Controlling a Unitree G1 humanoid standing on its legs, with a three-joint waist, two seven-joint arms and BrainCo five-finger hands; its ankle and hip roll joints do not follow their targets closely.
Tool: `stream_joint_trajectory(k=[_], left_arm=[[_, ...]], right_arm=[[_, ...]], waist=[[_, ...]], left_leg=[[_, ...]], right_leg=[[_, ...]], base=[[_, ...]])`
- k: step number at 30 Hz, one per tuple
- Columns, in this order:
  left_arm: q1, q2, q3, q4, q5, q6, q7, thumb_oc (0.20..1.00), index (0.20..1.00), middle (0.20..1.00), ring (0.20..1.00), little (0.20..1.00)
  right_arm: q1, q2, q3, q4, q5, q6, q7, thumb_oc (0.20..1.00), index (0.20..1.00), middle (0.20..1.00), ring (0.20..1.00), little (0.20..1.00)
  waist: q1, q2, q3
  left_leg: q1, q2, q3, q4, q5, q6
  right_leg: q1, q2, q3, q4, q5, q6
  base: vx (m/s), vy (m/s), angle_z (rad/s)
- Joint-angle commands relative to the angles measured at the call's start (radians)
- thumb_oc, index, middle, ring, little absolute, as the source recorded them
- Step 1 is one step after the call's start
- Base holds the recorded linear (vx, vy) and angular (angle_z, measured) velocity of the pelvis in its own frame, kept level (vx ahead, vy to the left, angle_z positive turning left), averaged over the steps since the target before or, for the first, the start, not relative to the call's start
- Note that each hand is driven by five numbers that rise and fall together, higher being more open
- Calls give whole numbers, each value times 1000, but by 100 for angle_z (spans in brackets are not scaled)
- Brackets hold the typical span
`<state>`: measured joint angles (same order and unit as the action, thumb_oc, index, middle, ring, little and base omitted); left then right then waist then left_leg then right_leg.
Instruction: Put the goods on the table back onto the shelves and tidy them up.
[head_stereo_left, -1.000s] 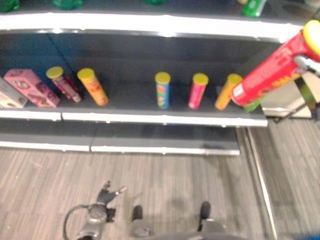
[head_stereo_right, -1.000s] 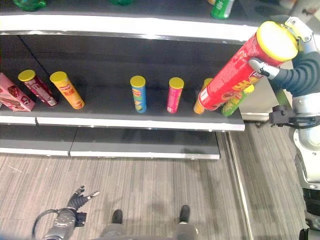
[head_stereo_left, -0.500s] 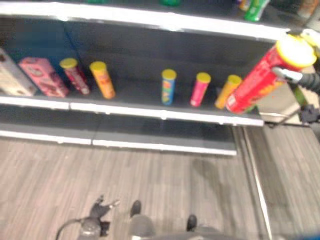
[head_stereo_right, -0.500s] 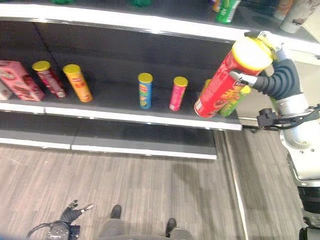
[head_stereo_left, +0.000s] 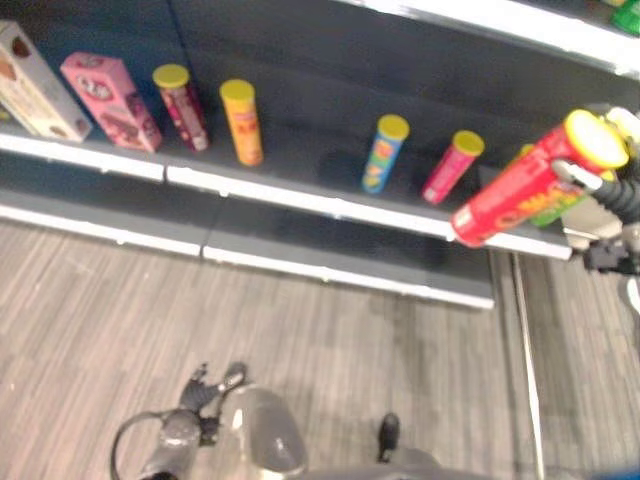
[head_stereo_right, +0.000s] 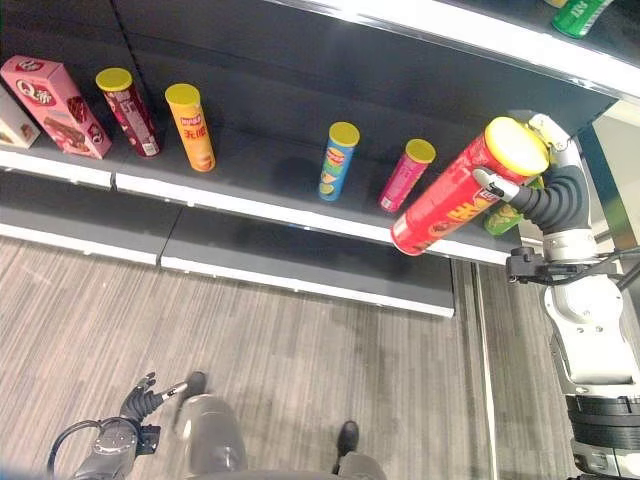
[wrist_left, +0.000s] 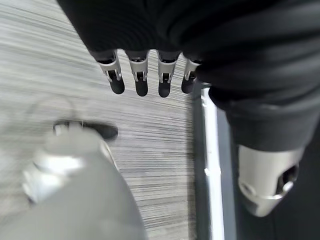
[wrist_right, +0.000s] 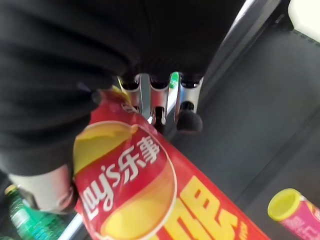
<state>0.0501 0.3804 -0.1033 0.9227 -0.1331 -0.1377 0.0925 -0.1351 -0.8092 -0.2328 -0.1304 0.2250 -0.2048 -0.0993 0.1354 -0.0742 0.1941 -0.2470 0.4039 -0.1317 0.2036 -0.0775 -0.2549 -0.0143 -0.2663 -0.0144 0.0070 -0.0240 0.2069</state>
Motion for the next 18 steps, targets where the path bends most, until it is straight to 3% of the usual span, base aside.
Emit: stream_joint_trajectory(k=[1, 2, 3, 4, 5, 6, 7, 8, 9, 10, 11, 14, 15, 16, 18], left_arm=[[-72, 134, 14, -68, 37, -32, 24, 1000, 1000, 1000, 1000, 1000], [-72, 134, 14, -69, 37, -32, 24, 1000, 1000, 1000, 1000, 1000], [-81, 139, 19, -74, 34, -28, 18, 1000, 1000, 1000, 1000, 1000], [-86, 144, 31, -81, 22, -29, 13, 1000, 1000, 1000, 1000, 1000], [-85, 147, 40, -78, 18, -28, 9, 1000, 1000, 1000, 1000, 1000], [-78, 148, 51, -69, 16, -21, 0, 1000, 1000, 1000, 1000, 1000], [-79, 143, 57, -60, 15, -16, 0, 1000, 1000, 1000, 1000, 1000], [-79, 143, 57, -60, 15, -16, 0, 1000, 1000, 1000, 1000, 1000], [-65, 124, 75, -41, 14, -13, 10, 1000, 1000, 1000, 1000, 1000], [-51, 108, 86, -37, 2, -13, 6, 1000, 1000, 1000, 1000, 1000], [-50, 99, 84, -32, 5, -10, 5, 1000, 1000, 1000, 1000, 1000], [-40, 56, 91, -14, -13, -8, 6, 1000, 1000, 1000, 1000, 1000], [-38, 32, 85, -2, -6, -4, 5, 1000, 1000, 1000, 1000, 1000], [-38, 31, 85, -1, -6, -4, 5, 1000, 1000, 1000, 1000, 1000], [-28, 26, 72, 31, 20, 1, 3, 1000, 1000, 1000, 1000, 1000]], right_arm=[[-69, -38, 24, -81, -9, -43, -19, 200, 200, 200, 200, 200], [-70, -37, 24, -81, -9, -43, -19, 200, 200, 200, 200, 200], [-64, -29, 16, -98, -3, -42, -10, 200, 200, 200, 200, 200], [-74, -37, 23, -96, -1, -40, -2, 200, 200, 200, 200, 200], [-84, -49, 27, -90, 5, -47, -2, 200, 200, 200, 200, 200], [-88, -67, 21, -98, 20, -56, 6, 200, 200, 200, 200, 200], [-93, -83, 23, -102, 19, -56, 13, 200, 200, 200, 200, 200], [-93, -83, 23, -102, 19, -56, 13, 200, 200, 200, 200, 200], [-106, -78, 41, -109, 11, -57, 19, 200, 200, 200, 200, 200], [-123, -87, 57, -119, 7, -56, 27, 200, 200, 200, 200, 200], [-119, -86, 60, -117, -2, -63, 25, 200, 200, 200, 200, 200], [-156, -98, 89, -135, -11, -45, 30, 200, 200, 200, 200, 200], [-152, -104, 93, -125, -24, -34, 32, 200, 200, 200, 200, 200], [-152, -105, 93, -125, -24, -34, 32, 200, 200, 200, 200, 200], [-136, -97, 97, -125, -24, -26, 44, 200, 200, 200, 200, 200]], waist=[[-46, -17, -80], [-49, -20, -83], [-55, -26, -84], [-59, -35, -86], [-57, -43, -89], [-48, -59, -89], [-41, -72, -84], [-41, -72, -84], [-20, -90, -76], [-7, -99, -71], [2, -99, -64], [-14, -82, -4], [-16, -65, 20], [-19, -63, 21], [-24, -49, 7]], left_leg=[[66, -5, 101, -104, 23, 4], [61, -9, 99, -106, 28, 5], [59, -46, 115, -125, 35, 22], [69, -90, 130, -156, 42, 43], [85, -128, 142, -199, 54, 64], [104, -199, 148, -257, 72, 97], [118, -237, 148, -271, 76, 113], [118, -237, 148, -272, 76, 113], [132, -299, 143, -277, 70, 133], [136, -325, 135, -273, 64, 147], [146, -354, 120, -262, 46, 170], [106, -405, 73, -141, -3, 157], [73, -398, 96, -74, -7, 128], [68, -398, 93, -65, -12, 128], [30, -310, 120, -94, 18, 121]], right_leg=[[-45, -151, -19, -79, 252, 55], [-50, -154, -20, -79, 254, 55], [-47, -128, -15, -65, 216, 55], [-57, -75, 21, -39, 174, 48], [-59, 0, 41, 1, 114, 35], [-33, 110, 45, 50, 10, 15], [-13, 173, 59, 69, -44, 2], [-13, 173, 59, 69, -44, 2], [26, 242, 55, 64, -96, -15], [22, 271, 61, 49, -115, -29], [13, 286, 72, 53, -143, -49], [-34, 293, 89, 76, -120, -51], [-24, 260, 58, 54, -115, -51], [-22, 261, 55, 52, -115, -51], [-12, 214, 28, 22, -111, -29]], base=[[-86, 740, -31], [-60, 710, 6], [-27, 461, 1], [-30, 665, 4], [-35, 777, 13], [-28, 735, 23], [-18, 529, 32], [-1, 409, 30], [16, 336, 20], [54, 418, 1], [66, 241, -1], [53, 236, 38], [7, 273, 70], [76, 407, 85], [111, 311, 65]])
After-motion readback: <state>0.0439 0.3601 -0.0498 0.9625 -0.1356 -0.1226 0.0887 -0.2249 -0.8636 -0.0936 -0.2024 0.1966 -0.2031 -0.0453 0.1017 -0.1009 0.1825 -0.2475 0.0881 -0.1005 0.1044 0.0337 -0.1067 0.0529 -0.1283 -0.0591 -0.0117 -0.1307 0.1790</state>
